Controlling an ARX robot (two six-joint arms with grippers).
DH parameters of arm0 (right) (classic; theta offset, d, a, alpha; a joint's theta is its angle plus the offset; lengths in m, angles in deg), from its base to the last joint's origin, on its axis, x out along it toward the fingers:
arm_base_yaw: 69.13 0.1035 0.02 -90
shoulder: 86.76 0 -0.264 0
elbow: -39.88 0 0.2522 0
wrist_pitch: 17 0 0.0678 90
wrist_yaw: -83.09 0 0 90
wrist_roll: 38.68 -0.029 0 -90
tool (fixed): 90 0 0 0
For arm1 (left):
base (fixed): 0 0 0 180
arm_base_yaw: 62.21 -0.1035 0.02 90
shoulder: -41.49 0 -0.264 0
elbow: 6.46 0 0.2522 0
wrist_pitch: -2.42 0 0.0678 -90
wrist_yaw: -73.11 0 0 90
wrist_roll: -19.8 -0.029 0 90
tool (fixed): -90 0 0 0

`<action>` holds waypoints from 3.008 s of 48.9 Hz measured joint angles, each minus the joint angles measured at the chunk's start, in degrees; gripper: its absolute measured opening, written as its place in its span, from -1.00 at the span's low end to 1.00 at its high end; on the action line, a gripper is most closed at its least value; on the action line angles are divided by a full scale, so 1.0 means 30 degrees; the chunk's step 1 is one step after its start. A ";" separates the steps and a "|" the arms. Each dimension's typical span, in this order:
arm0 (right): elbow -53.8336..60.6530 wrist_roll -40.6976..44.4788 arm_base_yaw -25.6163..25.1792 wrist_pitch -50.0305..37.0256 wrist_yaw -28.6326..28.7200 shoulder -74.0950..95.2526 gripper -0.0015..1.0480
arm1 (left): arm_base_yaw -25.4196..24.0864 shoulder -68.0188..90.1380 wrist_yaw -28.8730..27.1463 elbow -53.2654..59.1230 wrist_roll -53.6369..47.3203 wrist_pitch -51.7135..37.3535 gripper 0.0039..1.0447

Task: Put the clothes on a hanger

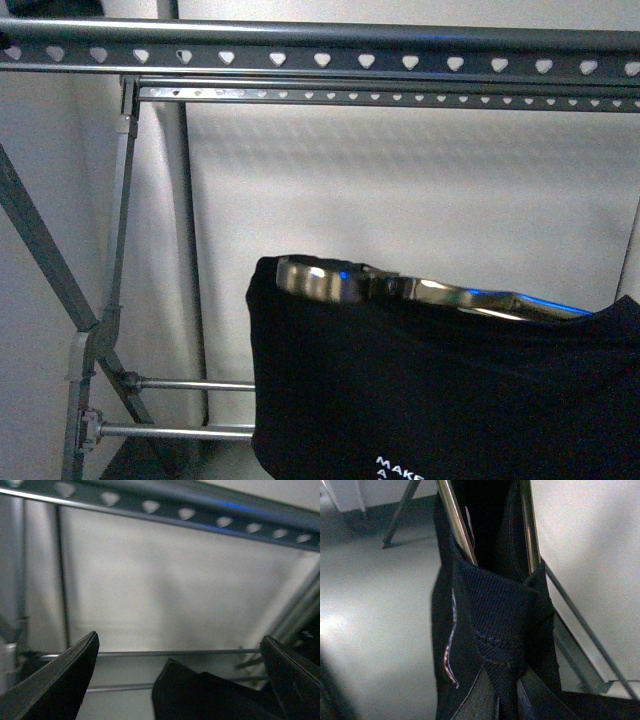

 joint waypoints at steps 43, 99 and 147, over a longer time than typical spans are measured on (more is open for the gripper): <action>-1.4528 -2.5689 -0.0328 0.1982 -0.1974 0.6186 -0.93 | 0.0685 -1.1584 -0.4728 1.7158 -0.2951 -0.4940 -0.94; 0.4488 -2.1638 0.1326 -1.5548 -0.9661 -0.8473 0.72 | 0.0685 -2.0436 -0.4743 2.0582 -0.3009 -0.0080 -0.94; 1.6844 -1.8149 0.2200 -0.4415 -1.1526 -2.6440 -0.95 | 0.0685 -2.6002 -0.4743 2.0575 -0.3016 0.5617 -0.94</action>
